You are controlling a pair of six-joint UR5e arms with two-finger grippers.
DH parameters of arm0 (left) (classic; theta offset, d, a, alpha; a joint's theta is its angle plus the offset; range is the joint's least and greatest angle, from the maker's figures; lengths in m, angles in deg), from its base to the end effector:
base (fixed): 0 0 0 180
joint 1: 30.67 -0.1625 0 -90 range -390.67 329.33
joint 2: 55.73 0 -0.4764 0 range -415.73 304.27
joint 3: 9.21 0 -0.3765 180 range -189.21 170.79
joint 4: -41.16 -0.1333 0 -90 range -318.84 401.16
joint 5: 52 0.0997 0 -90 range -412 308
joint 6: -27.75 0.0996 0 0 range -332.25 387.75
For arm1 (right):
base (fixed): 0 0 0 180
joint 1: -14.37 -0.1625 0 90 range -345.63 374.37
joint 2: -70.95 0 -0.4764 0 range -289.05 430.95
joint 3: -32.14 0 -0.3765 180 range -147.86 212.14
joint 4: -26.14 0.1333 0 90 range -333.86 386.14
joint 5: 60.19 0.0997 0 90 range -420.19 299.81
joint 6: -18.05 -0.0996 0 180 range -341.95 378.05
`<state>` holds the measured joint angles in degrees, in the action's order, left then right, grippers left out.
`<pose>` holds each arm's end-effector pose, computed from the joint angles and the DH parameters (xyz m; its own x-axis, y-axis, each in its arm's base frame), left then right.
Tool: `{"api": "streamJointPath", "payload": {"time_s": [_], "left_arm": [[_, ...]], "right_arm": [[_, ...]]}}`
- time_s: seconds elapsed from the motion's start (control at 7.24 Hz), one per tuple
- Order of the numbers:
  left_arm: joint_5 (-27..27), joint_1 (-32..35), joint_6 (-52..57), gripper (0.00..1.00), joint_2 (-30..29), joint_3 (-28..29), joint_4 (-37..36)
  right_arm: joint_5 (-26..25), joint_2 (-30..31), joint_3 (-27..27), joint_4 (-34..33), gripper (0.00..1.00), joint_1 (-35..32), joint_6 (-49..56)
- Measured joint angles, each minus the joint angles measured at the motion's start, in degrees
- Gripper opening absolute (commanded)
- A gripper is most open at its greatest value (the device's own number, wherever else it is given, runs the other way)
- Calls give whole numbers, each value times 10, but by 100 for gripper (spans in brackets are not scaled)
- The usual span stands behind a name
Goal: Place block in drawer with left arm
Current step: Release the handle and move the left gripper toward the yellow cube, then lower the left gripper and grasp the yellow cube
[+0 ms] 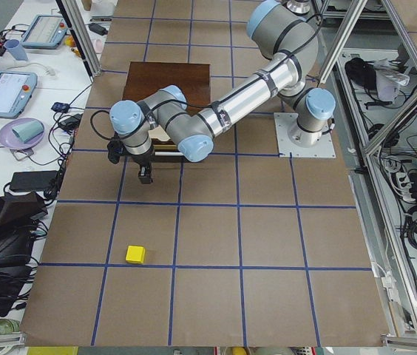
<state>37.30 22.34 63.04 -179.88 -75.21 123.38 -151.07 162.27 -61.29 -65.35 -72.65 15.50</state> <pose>0.3339 -0.6668 0.3868 -0.9990 -0.0304 0.0339 -0.0295 0.9992 0.0267 0.1075 -0.4701 0.5243 -0.9952 0.0962 0.0158 0.0964 0.9953 0.0101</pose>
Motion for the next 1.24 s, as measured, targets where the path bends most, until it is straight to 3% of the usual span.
{"api": "streamJointPath", "payload": {"time_s": [0.55, 1.24], "left_arm": [[33, -29, 13, 100, -112, 143, -6], [20, -75, 138, 100, -198, 225, -44]], "right_arm": [[0, 0, 0, 0, 100, 0, 0], [0, 0, 0, 0, 100, 0, 0]]}}
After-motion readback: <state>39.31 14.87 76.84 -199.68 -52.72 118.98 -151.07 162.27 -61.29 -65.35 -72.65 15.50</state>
